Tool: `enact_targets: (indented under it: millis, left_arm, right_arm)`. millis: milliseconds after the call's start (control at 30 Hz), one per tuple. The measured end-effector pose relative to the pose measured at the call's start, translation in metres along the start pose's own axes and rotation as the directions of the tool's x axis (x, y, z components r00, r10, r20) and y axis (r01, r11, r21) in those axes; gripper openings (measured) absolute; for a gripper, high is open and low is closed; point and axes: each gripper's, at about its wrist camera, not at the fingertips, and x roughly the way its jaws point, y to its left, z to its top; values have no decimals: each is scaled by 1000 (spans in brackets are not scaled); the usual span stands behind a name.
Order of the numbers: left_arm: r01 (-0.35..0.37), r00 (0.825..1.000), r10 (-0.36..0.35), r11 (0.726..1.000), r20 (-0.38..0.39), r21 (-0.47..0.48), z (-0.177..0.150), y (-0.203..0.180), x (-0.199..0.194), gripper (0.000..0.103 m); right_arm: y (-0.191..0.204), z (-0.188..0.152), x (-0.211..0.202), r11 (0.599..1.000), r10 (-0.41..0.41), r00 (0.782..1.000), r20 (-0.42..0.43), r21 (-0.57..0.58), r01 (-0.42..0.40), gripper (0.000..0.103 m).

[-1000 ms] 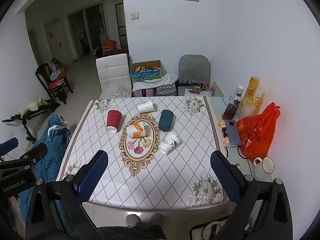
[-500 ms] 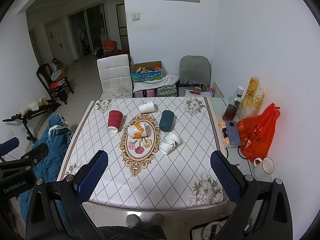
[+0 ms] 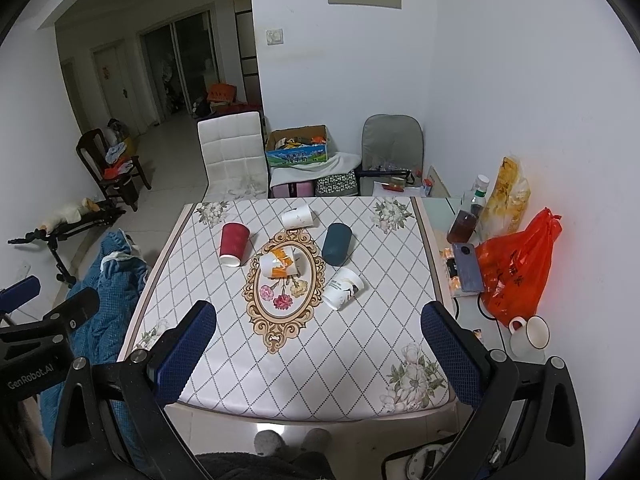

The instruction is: Flip cup upside down

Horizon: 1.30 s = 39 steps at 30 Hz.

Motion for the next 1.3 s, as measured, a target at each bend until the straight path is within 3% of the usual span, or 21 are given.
enact_targets:
  millis: [1300]
  left_arm:
    - [17,1000,-17,1000,-2,-16,4,-10,6,103]
  right_arm:
    - [4,0,-5,1000,7,1000,9,3,-7,103]
